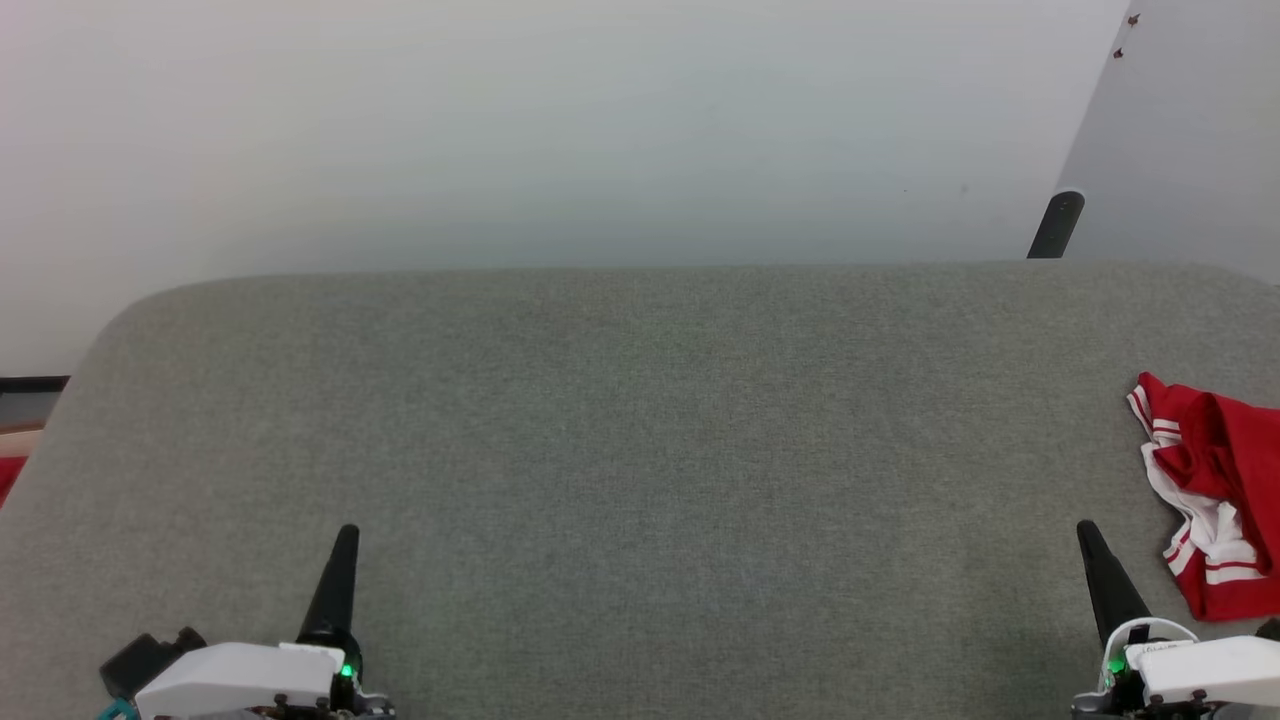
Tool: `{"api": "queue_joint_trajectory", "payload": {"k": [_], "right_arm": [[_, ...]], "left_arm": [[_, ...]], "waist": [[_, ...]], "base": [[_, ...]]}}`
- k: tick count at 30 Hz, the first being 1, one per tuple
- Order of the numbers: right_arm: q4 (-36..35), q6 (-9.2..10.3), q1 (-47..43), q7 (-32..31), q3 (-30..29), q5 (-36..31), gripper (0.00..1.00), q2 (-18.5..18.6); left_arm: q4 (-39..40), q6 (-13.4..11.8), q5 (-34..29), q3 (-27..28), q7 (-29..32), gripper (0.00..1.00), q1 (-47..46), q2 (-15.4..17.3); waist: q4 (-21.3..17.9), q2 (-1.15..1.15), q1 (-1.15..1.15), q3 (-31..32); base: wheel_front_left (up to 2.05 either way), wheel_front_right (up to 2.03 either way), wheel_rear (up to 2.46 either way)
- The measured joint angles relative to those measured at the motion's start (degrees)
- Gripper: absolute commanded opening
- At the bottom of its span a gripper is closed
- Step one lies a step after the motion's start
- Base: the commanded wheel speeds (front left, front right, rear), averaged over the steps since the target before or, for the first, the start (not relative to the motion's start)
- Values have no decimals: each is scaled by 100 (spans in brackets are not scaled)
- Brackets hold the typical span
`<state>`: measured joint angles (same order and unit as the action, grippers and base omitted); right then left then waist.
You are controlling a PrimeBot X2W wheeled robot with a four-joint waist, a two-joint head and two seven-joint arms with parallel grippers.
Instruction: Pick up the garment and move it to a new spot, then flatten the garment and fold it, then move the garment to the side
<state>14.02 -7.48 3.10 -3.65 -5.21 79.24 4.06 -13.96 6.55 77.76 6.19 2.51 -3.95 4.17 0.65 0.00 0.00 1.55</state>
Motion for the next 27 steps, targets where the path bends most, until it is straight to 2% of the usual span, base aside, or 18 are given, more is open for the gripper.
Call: {"api": "queue_joint_trajectory", "payload": {"k": [27], "right_arm": [[0, 0, 221, -219, -96, 968, 0, -85]], "left_arm": [[-7, 56, 1085, 21, 302, 0, -156, -97]], "waist": [[-47, 0, 0, -124]], "base": [[0, 0, 0]]}}
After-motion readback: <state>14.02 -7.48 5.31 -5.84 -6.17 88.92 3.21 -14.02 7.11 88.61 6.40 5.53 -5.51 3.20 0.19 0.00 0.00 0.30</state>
